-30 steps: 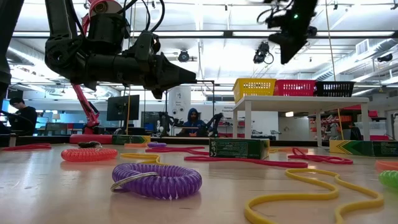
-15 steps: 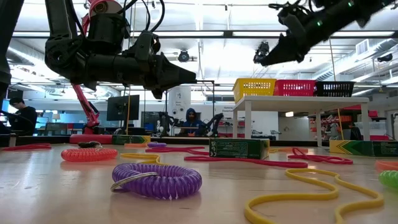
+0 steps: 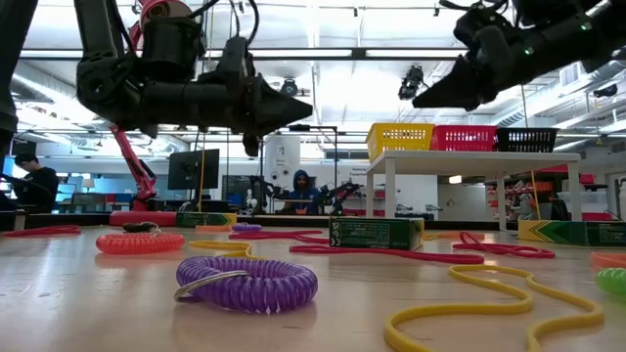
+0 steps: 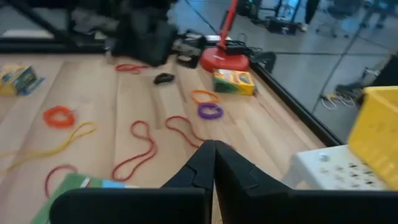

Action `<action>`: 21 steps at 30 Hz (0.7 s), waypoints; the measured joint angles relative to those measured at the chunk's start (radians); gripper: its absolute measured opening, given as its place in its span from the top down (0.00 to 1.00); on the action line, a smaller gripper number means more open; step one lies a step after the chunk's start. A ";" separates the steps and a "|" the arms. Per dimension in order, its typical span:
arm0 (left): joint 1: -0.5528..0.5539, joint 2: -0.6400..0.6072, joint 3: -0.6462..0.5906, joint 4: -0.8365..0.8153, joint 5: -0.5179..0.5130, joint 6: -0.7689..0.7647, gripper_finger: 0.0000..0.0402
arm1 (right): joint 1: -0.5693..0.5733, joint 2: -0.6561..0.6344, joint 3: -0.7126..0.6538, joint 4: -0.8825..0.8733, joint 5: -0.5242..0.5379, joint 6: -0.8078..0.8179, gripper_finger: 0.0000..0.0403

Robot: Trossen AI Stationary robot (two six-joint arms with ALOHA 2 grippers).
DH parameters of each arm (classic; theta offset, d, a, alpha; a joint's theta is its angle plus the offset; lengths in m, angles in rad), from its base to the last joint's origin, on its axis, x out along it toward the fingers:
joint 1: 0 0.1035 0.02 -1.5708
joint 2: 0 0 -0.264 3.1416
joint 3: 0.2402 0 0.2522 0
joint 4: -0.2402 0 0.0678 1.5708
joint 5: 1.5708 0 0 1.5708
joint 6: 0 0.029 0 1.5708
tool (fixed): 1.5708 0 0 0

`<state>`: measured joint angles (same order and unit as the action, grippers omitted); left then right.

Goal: Pick & Place Office Desk Supplies
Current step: Put the yellow rubber band on the red basket

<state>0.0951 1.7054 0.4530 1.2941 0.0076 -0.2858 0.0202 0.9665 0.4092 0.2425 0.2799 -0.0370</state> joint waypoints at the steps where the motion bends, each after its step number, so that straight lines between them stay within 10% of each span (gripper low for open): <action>1: 0.009 0.000 0.013 -0.025 0.017 -0.028 0.97 | 0.009 0.000 -0.016 0.014 0.000 -0.015 0.98; 6: 0.008 0.000 0.084 -0.194 0.169 -0.024 0.97 | 0.041 0.000 -0.113 0.172 0.000 -0.032 0.97; 21: -0.141 -0.032 0.201 -0.792 0.145 -0.103 0.90 | 0.095 0.000 -0.338 0.613 0.026 -0.028 0.96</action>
<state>-0.0456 1.6730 0.6545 0.5023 0.1526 -0.3891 0.1150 0.9668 0.0708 0.8550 0.3054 -0.0647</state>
